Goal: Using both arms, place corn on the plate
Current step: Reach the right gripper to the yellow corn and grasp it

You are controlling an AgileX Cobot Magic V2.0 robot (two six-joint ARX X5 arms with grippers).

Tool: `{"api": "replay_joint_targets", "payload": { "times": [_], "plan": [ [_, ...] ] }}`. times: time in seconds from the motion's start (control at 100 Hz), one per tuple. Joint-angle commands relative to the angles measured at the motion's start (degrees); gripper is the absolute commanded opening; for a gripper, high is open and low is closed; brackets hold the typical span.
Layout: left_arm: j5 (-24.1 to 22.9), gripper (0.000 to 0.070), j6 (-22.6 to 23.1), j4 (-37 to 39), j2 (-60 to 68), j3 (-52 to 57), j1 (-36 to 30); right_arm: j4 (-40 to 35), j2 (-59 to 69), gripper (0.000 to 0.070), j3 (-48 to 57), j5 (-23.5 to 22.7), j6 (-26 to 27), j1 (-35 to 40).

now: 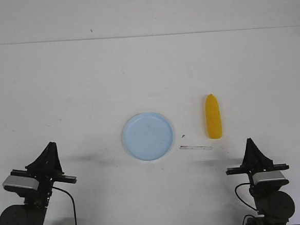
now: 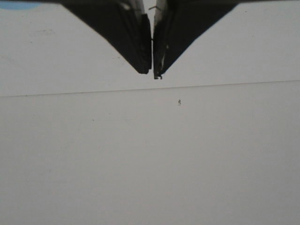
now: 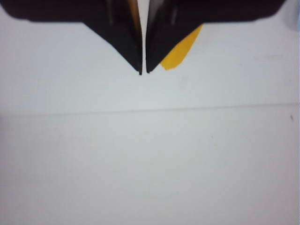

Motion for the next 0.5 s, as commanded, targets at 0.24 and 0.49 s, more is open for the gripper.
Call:
{"api": "replay_joint_targets", "payload": {
  "times": [0.24,0.49],
  "plan": [
    [0.0,0.0002,0.3,0.7,-0.2,0.3,0.0,-7.1,9.5,0.0005,13.5,0.3,-2.0,0.1],
    [0.0,0.0002,0.3,0.7,-0.2,0.3,0.0,-15.4,27.4,0.0005,26.2,0.3,-1.6,2.0]
  ]
}}
